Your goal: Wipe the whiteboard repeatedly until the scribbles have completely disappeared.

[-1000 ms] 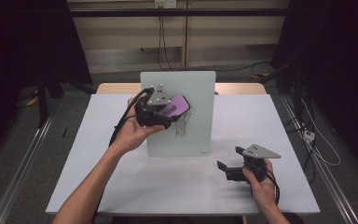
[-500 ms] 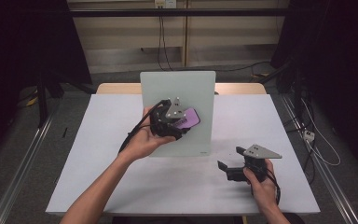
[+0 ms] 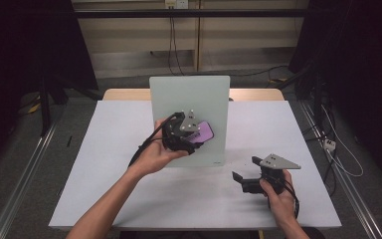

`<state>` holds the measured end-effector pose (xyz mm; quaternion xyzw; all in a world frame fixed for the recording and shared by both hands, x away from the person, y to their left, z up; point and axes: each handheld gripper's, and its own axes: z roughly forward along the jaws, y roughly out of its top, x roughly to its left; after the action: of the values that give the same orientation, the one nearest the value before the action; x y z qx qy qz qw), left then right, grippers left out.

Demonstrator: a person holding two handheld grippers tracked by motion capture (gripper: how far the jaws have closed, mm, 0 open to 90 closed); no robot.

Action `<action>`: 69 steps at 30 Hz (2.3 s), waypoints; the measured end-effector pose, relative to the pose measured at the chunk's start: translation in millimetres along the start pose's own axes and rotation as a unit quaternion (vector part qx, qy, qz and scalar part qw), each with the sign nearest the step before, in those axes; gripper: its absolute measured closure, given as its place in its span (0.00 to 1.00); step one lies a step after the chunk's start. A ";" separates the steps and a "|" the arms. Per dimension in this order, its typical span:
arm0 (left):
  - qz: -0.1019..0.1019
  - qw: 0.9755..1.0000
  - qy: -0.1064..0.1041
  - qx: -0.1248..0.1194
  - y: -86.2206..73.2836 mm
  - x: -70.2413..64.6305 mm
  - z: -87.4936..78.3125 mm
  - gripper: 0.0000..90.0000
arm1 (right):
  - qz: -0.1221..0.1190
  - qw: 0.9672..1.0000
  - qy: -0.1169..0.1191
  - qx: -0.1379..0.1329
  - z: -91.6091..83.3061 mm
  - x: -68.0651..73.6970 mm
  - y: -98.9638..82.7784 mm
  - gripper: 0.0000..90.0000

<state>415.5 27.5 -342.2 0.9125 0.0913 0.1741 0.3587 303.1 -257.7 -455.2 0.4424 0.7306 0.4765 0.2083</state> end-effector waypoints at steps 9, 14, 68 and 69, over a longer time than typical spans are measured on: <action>-0.029 0.998 0.040 -0.042 6.2 26.1 -31.6 0.46 | 0.000 1.000 0.000 -0.001 0.0 0.1 0.1 0.06; -0.030 0.997 0.045 -0.046 7.7 27.0 -31.9 0.46 | 0.002 1.000 0.000 0.001 0.7 0.1 0.2 0.06; -0.012 1.000 0.016 -0.010 -18.9 10.2 -19.5 0.46 | 0.000 1.000 0.000 0.001 0.0 1.1 0.2 0.06; -0.012 1.000 0.020 -0.017 -17.5 13.3 -22.8 0.46 | 0.001 1.000 0.000 0.000 0.0 1.1 0.2 0.06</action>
<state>418.3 58.3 -335.3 0.9015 0.1070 0.1898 0.3739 302.6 -256.7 -454.9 0.4431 0.7305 0.4763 0.2078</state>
